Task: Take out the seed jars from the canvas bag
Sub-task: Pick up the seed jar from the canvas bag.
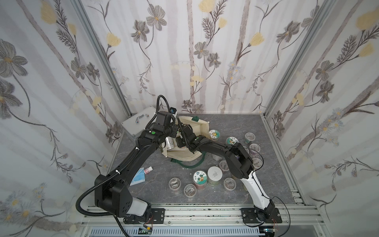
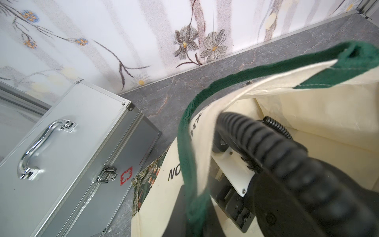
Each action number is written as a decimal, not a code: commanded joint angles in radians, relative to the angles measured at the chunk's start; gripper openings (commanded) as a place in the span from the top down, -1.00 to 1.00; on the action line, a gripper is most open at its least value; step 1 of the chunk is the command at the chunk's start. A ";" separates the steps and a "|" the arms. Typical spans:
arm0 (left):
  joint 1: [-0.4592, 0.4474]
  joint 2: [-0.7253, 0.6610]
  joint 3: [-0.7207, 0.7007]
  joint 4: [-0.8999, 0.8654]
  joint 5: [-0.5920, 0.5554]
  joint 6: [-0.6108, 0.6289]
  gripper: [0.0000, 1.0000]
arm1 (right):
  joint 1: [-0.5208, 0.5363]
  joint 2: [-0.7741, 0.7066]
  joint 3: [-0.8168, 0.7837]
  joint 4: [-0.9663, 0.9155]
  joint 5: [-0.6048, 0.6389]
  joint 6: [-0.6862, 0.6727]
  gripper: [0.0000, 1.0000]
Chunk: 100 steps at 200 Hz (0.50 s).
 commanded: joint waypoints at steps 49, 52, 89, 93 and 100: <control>0.075 0.143 0.178 -0.135 0.087 -0.118 0.97 | 0.004 -0.311 -0.173 0.097 -0.050 0.072 -0.14; 0.082 0.151 0.190 -0.145 0.098 -0.127 0.94 | 0.004 -0.326 -0.179 0.101 -0.054 0.078 -0.14; 0.162 0.274 0.348 -0.282 0.215 -0.229 -0.12 | -0.008 -0.476 -0.248 0.139 -0.121 0.177 -0.14; 0.165 0.278 0.361 -0.292 0.229 -0.238 -0.25 | -0.011 -0.490 -0.255 0.147 -0.133 0.192 -0.13; 0.172 0.276 0.374 -0.303 0.256 -0.257 -0.46 | -0.017 -0.515 -0.269 0.164 -0.157 0.221 -0.13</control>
